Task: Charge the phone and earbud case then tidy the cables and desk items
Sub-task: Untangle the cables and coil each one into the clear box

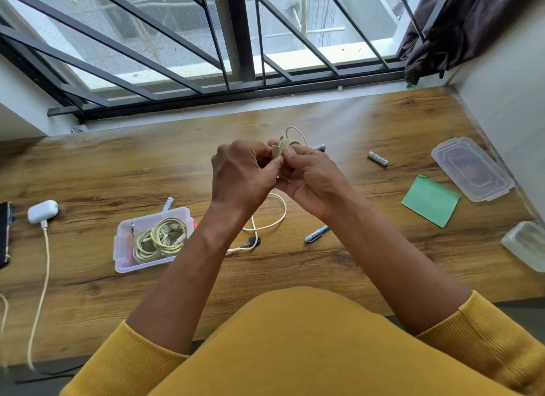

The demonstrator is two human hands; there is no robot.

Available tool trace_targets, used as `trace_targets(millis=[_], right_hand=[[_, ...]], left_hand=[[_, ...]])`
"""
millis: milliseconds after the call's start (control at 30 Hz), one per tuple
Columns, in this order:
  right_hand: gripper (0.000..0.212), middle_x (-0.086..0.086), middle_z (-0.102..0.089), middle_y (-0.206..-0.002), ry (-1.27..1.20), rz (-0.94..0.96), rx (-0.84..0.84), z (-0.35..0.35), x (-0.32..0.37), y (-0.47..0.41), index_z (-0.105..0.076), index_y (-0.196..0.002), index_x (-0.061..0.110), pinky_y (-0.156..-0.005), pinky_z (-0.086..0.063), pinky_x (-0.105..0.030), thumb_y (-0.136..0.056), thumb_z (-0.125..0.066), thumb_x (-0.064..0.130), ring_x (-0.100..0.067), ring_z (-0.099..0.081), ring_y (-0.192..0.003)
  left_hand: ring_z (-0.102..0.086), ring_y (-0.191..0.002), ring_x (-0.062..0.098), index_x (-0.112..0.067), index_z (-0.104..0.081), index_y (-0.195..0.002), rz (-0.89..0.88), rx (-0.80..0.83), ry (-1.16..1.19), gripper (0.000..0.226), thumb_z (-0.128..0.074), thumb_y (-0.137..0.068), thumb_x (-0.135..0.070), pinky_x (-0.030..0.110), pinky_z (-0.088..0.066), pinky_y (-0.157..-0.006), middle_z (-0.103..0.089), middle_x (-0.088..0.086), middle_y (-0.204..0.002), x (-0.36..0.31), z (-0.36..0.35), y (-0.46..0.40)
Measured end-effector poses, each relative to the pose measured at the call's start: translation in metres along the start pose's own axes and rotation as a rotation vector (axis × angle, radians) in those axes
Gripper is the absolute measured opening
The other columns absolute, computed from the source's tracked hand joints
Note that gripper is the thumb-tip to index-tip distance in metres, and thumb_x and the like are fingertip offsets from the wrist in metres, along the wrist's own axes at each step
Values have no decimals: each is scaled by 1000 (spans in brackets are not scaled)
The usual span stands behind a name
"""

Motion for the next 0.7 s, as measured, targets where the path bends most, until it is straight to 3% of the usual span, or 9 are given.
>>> trace_targets(millis=[167,300,500,600,700], right_hand=[[24,-14,-75,-101,127,23,-78,4,3,1,-69,-118,-6,-77,-65,-39,-109,-49,4,-20,-75,-90],[25,-31,-72,-113,244,57,-175,7,5,-1,-68,-117,-14,-77,-66,-44,-108,-54,3,-30,-73,-96],[16,-28,-75,-99,370,171,-262,8,13,2,-71,-98,-13,-70,-67,-46,-100,-67,2,-34,-78,-87],[11,-17,-79,-90,540,245,-322,11,20,6,-77,-96,-1,-71,-67,-49,-94,-78,10,-27,-80,-84],[8,-3,-79,-84,771,357,-404,14,27,8,-78,-92,14,-74,-66,-51,-91,-81,21,-18,-78,-80]], left_hand=[[-77,-78,5,-24,-86,-92,26,-12,22,10,-80,-93,-32,36,-64,-71,-81,-6,-84,7,-5,2],[-77,-78,2,-25,-87,-94,32,-37,50,10,-80,-93,-34,35,-65,-72,-81,-8,-84,9,-5,4],[-75,-73,-1,-26,-87,-92,68,-92,50,10,-81,-92,-33,33,-65,-68,-81,-10,-81,12,-3,6],[-74,-69,-1,-23,-86,-93,76,-105,50,11,-82,-92,-33,29,-64,-63,-80,-9,-79,14,0,6],[-74,-67,2,-21,-85,-91,82,-81,38,13,-83,-92,-33,34,-64,-64,-78,-9,-76,17,0,5]])
Point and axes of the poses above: each hand's wrist, its own y-axis away from the middle knuckle, its own z-axis out of the back of the hand, x = y × z, the point moved 6 cm from there along -y, towards the middle knuckle
